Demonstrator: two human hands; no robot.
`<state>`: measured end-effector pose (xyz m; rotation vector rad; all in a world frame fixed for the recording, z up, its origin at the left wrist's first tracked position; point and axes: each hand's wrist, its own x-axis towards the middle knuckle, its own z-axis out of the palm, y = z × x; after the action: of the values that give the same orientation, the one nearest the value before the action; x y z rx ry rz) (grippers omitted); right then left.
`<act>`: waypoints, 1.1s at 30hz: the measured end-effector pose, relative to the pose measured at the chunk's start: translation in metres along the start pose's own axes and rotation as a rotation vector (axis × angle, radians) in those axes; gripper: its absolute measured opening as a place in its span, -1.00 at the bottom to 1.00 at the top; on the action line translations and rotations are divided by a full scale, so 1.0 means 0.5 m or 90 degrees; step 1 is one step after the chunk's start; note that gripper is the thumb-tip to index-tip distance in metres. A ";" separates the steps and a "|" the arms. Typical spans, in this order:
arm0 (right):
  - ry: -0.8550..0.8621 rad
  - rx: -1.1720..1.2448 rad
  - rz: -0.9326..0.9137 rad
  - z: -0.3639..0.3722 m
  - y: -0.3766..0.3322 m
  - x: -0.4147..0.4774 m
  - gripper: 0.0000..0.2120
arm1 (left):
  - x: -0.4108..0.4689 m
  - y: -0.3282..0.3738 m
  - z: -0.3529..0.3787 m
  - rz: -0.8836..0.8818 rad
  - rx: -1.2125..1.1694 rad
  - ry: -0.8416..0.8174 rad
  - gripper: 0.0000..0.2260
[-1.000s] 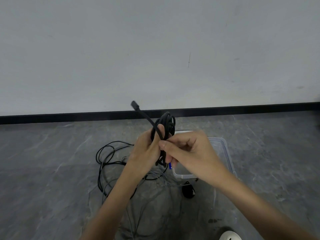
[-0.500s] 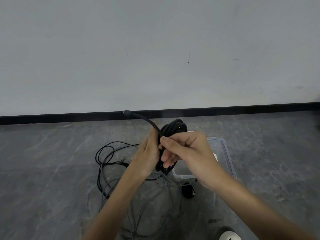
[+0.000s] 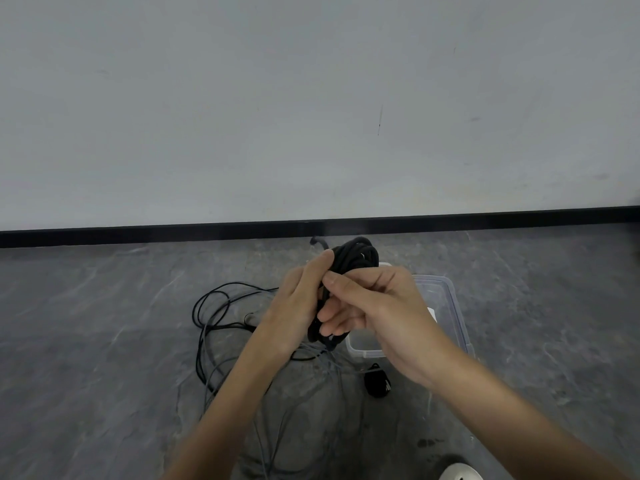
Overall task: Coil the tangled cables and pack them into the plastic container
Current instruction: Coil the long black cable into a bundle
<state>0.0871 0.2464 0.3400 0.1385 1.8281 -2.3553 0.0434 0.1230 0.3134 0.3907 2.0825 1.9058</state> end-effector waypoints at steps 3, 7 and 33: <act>0.039 -0.040 0.003 0.008 -0.001 -0.001 -0.77 | 0.001 -0.002 0.004 -0.004 0.011 0.046 -0.48; 0.098 -0.055 -0.016 0.021 -0.001 -0.005 -0.79 | 0.004 -0.005 0.008 0.005 0.014 0.044 -0.54; 0.195 -0.210 -0.035 -0.003 0.023 0.015 -0.82 | 0.036 -0.030 -0.014 -0.067 -0.110 0.065 -0.48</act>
<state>0.0816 0.2447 0.3274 0.4319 2.3602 -2.1195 0.0240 0.1222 0.2983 0.1445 1.9377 2.0598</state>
